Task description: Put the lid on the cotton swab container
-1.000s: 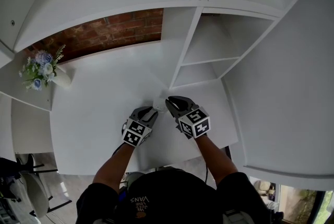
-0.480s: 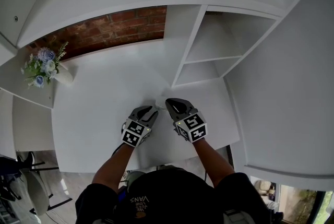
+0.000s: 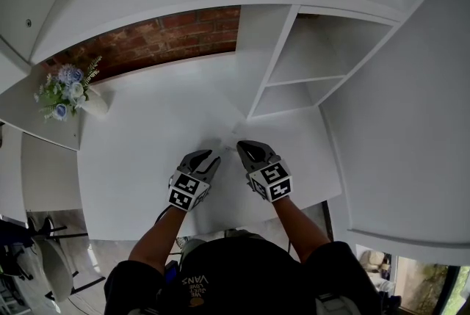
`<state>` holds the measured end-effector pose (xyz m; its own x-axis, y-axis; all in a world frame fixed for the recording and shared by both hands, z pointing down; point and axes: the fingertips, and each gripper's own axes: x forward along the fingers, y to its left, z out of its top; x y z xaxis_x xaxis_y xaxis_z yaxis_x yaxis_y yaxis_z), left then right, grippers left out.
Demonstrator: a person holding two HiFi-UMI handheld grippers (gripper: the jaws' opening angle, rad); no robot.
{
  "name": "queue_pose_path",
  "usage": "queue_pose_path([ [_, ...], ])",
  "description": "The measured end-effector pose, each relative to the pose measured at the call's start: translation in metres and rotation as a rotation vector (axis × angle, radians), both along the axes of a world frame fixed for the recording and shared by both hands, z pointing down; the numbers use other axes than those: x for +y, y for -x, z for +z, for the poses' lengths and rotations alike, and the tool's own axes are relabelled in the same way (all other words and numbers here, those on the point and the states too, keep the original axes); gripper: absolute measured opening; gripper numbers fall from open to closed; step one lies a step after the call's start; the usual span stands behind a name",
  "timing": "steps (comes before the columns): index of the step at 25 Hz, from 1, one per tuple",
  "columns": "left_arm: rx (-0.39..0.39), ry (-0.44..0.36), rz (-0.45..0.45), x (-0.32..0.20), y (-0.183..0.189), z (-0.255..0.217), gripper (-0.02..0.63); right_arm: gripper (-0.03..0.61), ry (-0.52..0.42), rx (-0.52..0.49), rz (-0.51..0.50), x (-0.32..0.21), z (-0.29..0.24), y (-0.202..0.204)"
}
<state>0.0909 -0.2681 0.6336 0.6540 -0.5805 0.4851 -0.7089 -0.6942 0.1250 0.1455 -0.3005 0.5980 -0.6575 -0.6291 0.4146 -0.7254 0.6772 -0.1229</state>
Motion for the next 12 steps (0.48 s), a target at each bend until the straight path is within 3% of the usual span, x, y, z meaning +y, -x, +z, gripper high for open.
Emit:
queue_pose_path([
  [12,0.014,-0.005,0.002,0.012,0.017,-0.012,0.097,0.0,-0.019,0.018,0.032,0.005,0.006,0.007],
])
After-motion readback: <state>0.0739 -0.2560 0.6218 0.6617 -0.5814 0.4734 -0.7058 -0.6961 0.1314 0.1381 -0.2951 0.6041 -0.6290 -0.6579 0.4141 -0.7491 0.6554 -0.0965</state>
